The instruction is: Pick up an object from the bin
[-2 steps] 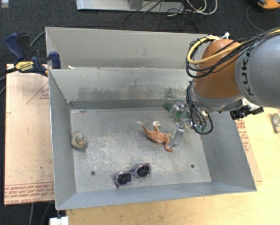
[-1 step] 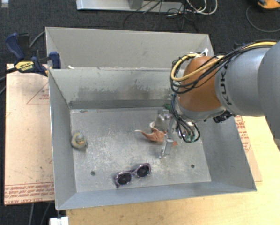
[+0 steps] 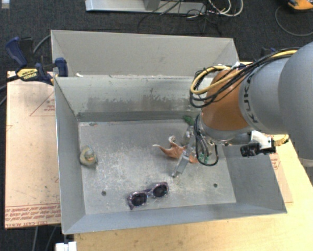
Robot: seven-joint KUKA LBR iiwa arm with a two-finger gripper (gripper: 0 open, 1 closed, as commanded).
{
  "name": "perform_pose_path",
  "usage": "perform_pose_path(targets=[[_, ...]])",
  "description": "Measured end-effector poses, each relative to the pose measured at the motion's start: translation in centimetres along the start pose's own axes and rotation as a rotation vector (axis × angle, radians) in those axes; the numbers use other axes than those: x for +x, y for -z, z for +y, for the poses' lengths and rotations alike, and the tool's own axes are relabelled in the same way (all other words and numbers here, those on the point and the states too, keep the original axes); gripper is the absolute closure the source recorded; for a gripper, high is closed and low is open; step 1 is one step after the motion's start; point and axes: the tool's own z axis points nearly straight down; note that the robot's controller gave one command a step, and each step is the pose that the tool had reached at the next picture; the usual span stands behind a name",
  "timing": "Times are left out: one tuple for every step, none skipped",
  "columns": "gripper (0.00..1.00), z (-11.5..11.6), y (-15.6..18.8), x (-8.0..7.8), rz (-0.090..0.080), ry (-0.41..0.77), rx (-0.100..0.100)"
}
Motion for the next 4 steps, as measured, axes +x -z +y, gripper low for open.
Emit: perform_pose_path(targets=[[1.00, 1.22, 0.77, -1.12, -0.001, 0.369, -0.002], [1.00, 1.22, 0.77, -1.12, -0.001, 0.369, -0.003], [1.00, 1.22, 0.92, -1.10, -0.001, 0.369, -0.003], [1.00, 1.14, 1.74, -0.95, 0.006, 0.369, -0.001]])
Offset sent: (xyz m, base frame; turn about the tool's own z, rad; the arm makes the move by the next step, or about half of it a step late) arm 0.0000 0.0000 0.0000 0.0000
